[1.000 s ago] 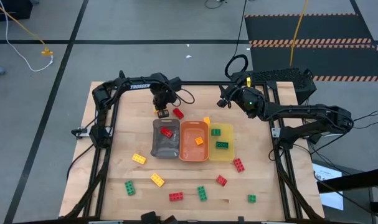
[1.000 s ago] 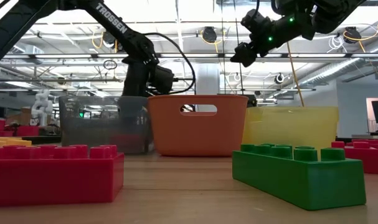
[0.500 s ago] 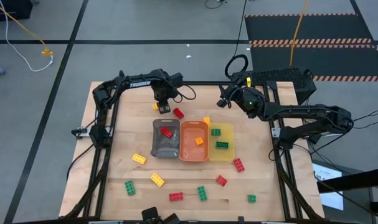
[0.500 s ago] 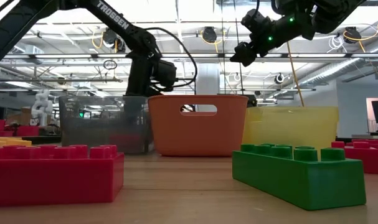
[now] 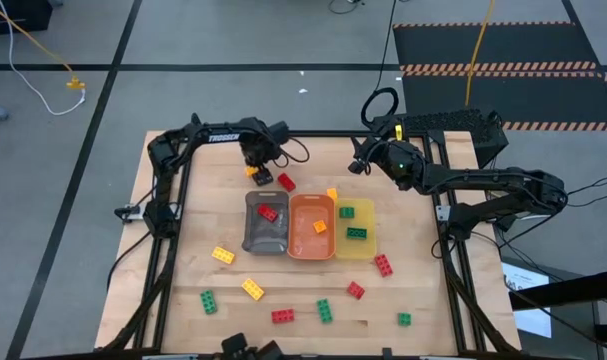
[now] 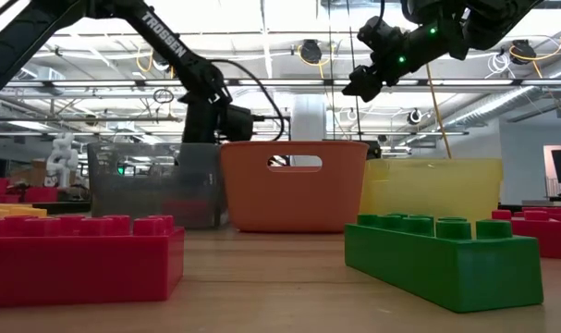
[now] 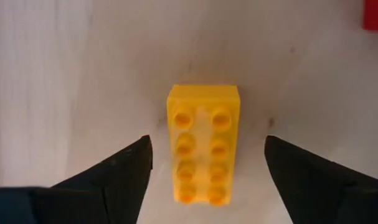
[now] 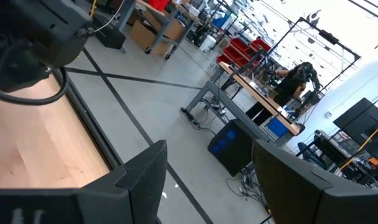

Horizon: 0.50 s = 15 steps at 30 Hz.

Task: Sort & place blocks by color
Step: Put the yellow game piece into the orange bin

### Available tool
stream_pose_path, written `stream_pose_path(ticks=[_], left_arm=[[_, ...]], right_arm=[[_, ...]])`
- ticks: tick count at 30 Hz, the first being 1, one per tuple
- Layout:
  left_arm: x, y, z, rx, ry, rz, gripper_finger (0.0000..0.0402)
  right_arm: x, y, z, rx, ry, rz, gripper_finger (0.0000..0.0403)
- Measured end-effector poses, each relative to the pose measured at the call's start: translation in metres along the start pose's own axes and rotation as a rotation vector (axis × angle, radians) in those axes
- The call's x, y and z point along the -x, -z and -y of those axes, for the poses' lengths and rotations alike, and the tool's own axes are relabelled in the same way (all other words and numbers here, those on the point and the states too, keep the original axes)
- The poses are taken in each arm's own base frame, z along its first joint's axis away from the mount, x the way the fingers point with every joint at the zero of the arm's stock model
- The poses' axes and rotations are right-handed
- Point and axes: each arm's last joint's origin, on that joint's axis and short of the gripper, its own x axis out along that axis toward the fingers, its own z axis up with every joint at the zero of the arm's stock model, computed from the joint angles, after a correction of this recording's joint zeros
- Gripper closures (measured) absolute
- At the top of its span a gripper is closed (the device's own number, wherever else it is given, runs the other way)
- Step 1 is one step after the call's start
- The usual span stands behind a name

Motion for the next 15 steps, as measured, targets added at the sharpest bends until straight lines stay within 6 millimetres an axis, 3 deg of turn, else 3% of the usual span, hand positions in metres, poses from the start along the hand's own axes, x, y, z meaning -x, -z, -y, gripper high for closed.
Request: stream_pose_path(ticks=[5, 11, 15], left_arm=[[-0.008, 0.004, 0.002, 0.010, 0.007, 0.011, 0.0128], [-0.007, 0.004, 0.003, -0.007, 0.018, 0.009, 0.0266], [0.014, -0.001, -0.003, -0.047, -0.016, 0.018, 0.0260]], right_arm=[[0.000, 0.000, 0.000, 0.000, 0.000, 0.000, 0.0177], [0.000, 0.000, 0.000, 0.000, 0.000, 0.000, 0.0177], [0.000, 0.000, 0.000, 0.000, 0.000, 0.000, 0.0177]])
